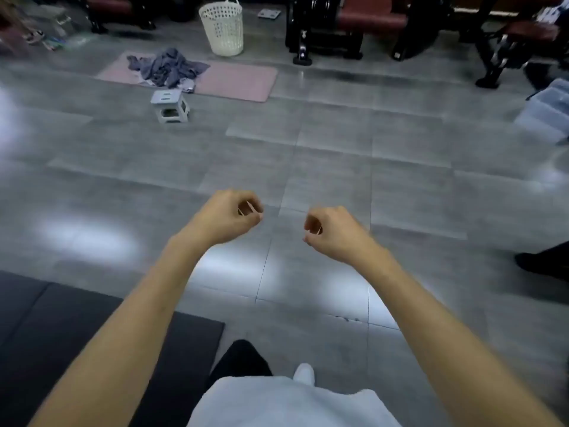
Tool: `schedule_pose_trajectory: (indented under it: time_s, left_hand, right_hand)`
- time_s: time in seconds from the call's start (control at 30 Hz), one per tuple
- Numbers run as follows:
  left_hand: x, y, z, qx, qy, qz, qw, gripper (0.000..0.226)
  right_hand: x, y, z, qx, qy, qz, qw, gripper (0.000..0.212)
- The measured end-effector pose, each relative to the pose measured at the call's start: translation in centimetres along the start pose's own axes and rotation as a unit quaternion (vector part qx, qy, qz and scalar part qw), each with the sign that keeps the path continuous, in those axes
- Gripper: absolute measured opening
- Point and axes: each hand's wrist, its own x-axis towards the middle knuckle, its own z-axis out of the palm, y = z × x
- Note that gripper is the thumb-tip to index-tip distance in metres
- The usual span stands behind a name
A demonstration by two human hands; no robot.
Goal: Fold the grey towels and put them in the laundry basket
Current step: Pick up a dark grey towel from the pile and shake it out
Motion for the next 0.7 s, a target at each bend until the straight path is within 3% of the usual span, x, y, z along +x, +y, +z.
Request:
schedule_pose_trajectory:
  time_s: [0.17,0.47,0.7]
  left_hand:
    - [0.6,-4.1,2.1,-0.028,-0.005,-0.075,0.997,0.002]
    - [8.0,-13.5,0.5,-0.116,0.013,-0.184,0.976,0.008]
    - [14.7,-18.1,-3.1,-0.134,-0.007,-0.224,0.965,0.007]
  right_hand:
    - [3.1,0.8,3.6,0.025,-0.064,0.044,0.997,0.008]
    - [17.4,-1.5,4.9,0.047,-0.096,0.045,0.993,0.008]
    - [28.3,-3.0,3.9,0.101,-0.071,0.075,0.989,0.007]
